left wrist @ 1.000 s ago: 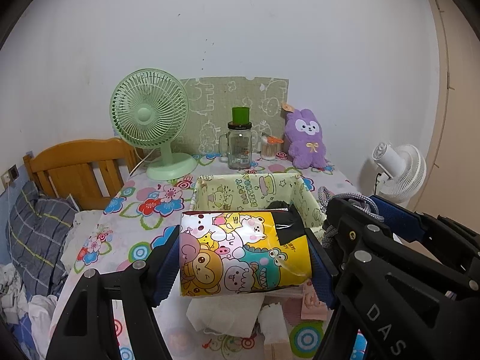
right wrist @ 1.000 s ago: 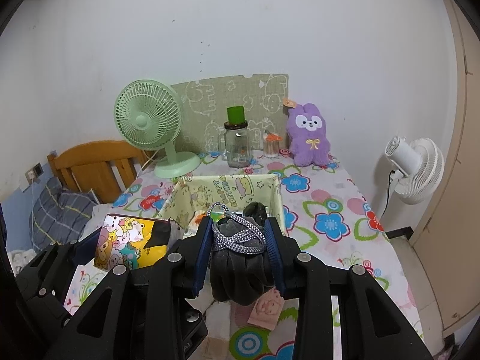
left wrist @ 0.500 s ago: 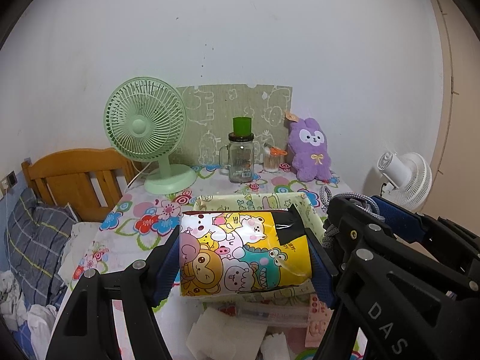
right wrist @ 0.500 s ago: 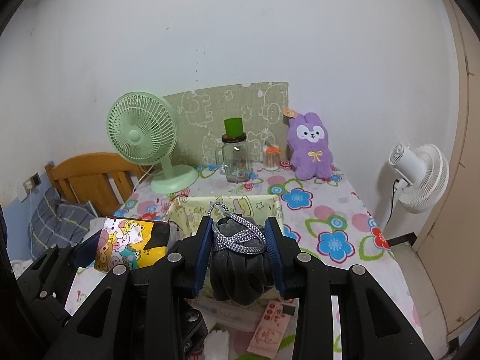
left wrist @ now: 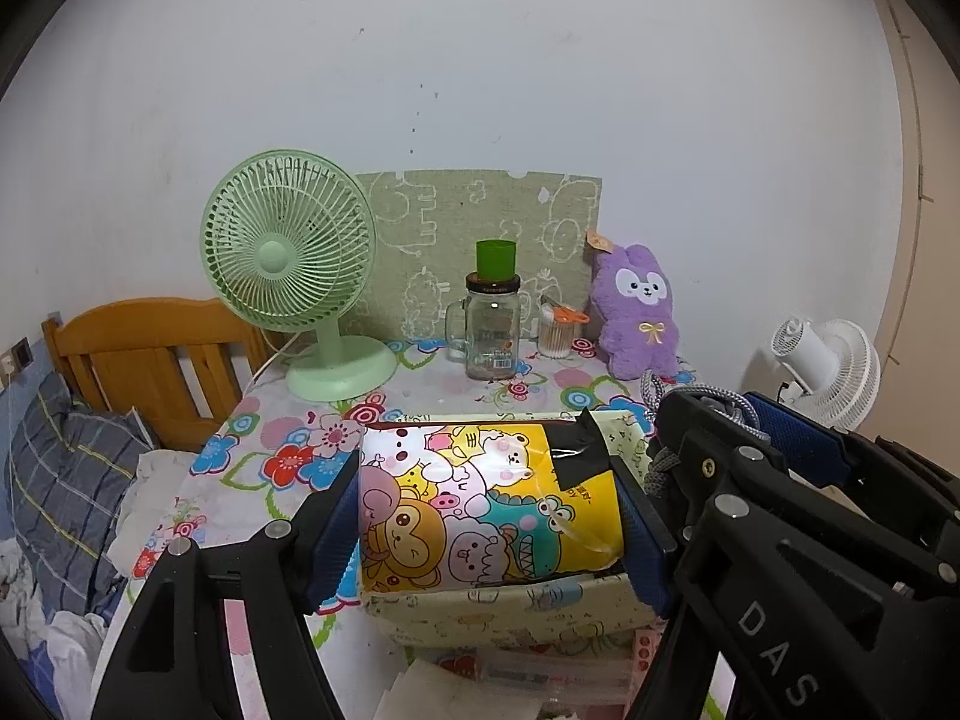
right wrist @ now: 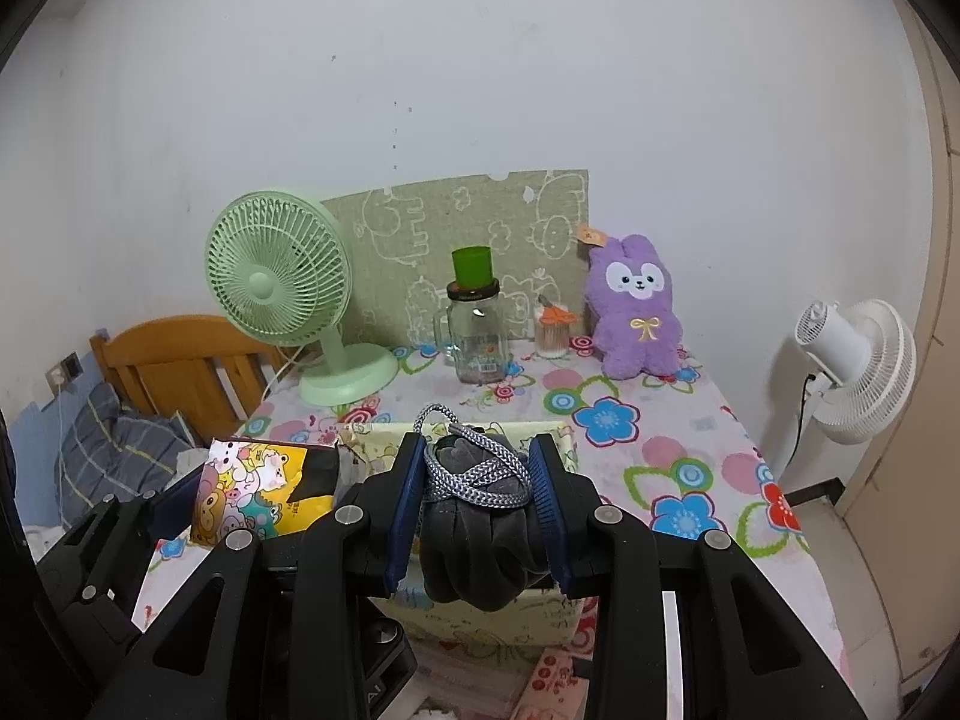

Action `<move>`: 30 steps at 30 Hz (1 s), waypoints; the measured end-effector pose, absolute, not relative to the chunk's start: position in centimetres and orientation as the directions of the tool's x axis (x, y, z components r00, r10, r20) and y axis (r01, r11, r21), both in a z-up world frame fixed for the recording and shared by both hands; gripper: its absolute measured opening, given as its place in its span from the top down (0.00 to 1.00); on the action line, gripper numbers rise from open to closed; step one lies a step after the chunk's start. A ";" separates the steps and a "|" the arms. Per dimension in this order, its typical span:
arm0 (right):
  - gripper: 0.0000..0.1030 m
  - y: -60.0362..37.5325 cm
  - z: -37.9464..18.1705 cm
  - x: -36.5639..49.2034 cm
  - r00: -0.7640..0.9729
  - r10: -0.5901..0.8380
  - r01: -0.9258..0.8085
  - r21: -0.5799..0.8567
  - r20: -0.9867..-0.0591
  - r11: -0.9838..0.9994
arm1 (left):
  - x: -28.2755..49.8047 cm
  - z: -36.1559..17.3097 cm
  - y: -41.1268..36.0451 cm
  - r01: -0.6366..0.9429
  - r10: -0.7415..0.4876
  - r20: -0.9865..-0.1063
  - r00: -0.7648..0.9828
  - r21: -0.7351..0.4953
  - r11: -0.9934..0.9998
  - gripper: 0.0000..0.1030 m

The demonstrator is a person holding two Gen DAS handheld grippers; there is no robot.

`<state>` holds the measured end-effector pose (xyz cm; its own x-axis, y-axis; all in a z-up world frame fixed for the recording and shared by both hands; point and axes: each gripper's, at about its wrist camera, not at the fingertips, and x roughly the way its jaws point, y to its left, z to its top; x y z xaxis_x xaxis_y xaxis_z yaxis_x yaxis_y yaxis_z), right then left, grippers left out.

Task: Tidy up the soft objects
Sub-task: 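Carry cartoon pouch with left gripper while right gripper carries black pouch over box, then lower both pouches into the fabric box and open both grippers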

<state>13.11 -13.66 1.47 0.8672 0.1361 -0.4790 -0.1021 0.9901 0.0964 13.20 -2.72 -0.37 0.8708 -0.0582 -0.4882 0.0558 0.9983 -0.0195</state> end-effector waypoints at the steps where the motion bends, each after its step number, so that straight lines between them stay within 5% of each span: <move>1: 0.62 -13.7 1.4 13.4 0.866 0.136 -0.102 0.096 -0.480 0.990 | 13.5 -0.5 -2.7 0.057 -0.060 -0.490 0.870 -0.021 0.998 0.26; 23: 0.62 -14.1 -3.7 20.2 0.802 0.190 -0.136 0.137 -0.567 0.981 | 19.8 -5.1 -3.5 0.121 -0.121 -0.599 0.792 -0.040 0.992 0.24; 30: 0.62 -13.9 -5.3 21.7 0.780 0.192 -0.143 0.129 -0.595 0.981 | 21.4 -6.7 -3.4 0.135 -0.131 -0.664 0.736 -0.045 0.990 0.11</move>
